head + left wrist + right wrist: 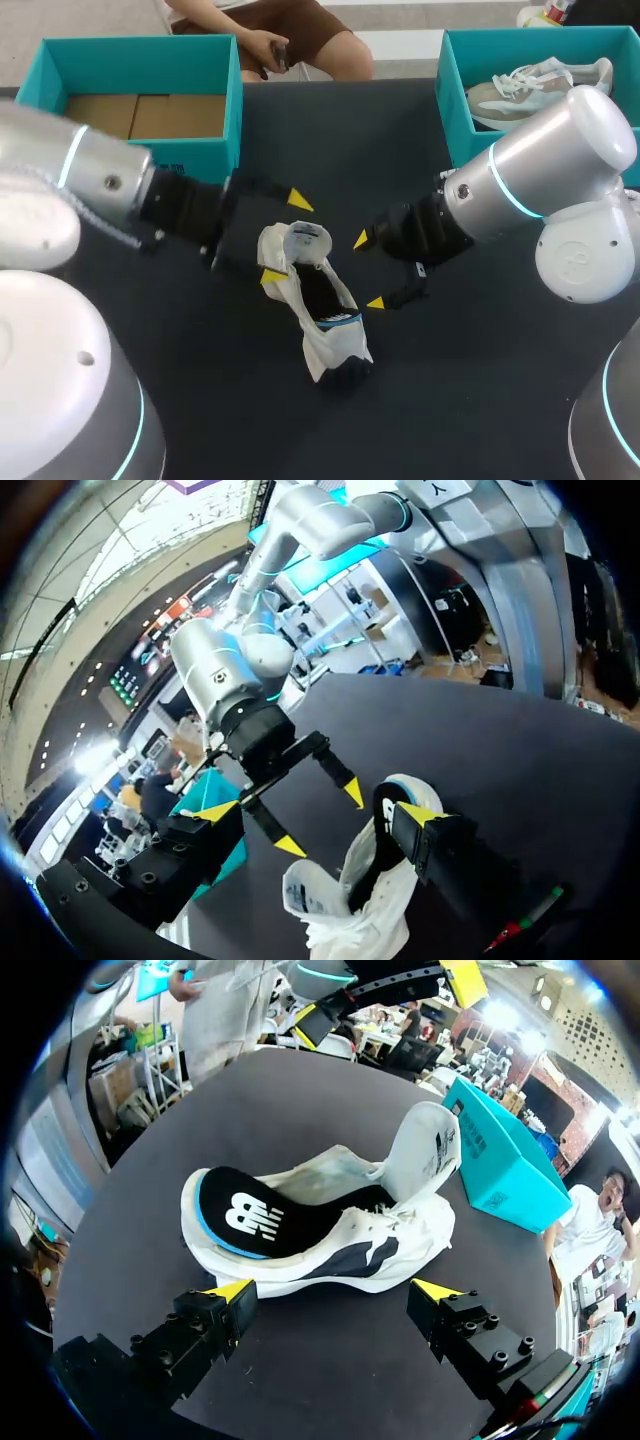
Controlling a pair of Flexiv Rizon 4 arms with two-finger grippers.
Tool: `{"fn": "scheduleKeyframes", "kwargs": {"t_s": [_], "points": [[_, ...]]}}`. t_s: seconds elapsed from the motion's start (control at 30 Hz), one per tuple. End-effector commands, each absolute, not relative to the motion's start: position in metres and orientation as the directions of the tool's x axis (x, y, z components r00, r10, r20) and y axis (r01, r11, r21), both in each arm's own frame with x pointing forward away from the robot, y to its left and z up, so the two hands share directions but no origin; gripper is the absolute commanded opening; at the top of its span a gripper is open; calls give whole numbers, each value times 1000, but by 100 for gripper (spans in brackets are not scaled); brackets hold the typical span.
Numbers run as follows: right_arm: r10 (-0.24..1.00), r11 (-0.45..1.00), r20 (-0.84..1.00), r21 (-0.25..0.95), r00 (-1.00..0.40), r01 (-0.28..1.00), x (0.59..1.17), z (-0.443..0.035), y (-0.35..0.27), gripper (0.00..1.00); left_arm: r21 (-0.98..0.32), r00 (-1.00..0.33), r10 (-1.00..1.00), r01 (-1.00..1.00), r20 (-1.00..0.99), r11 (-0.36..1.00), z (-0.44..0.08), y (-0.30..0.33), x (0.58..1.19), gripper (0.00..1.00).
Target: Take the shoe out of the shoebox, open the shoe tongue, remove and reinsert the insole, then place the shoe into the shoebox
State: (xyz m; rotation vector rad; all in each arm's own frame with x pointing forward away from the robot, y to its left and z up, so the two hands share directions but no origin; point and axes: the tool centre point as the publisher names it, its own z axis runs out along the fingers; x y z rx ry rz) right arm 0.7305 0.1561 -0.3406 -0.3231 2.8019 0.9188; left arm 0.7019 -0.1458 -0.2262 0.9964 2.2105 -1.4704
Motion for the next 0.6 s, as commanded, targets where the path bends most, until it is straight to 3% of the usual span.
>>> {"fn": "scheduleKeyframes", "kwargs": {"t_s": [0.03,0.47,0.6], "points": [[-151,790,-217,560,-964,-250,730,-339,147,100,-679,-590,725,696,-355,234,-222,-155,711,100],[-83,869,-174,469,-981,-157,737,-280,56,100,-679,-590,725,696,-355,234,-222,-155,711,100],[-117,881,-143,442,-983,-169,738,-263,42,100,-679,-590,725,696,-355,234,-222,-155,711,100]]}}
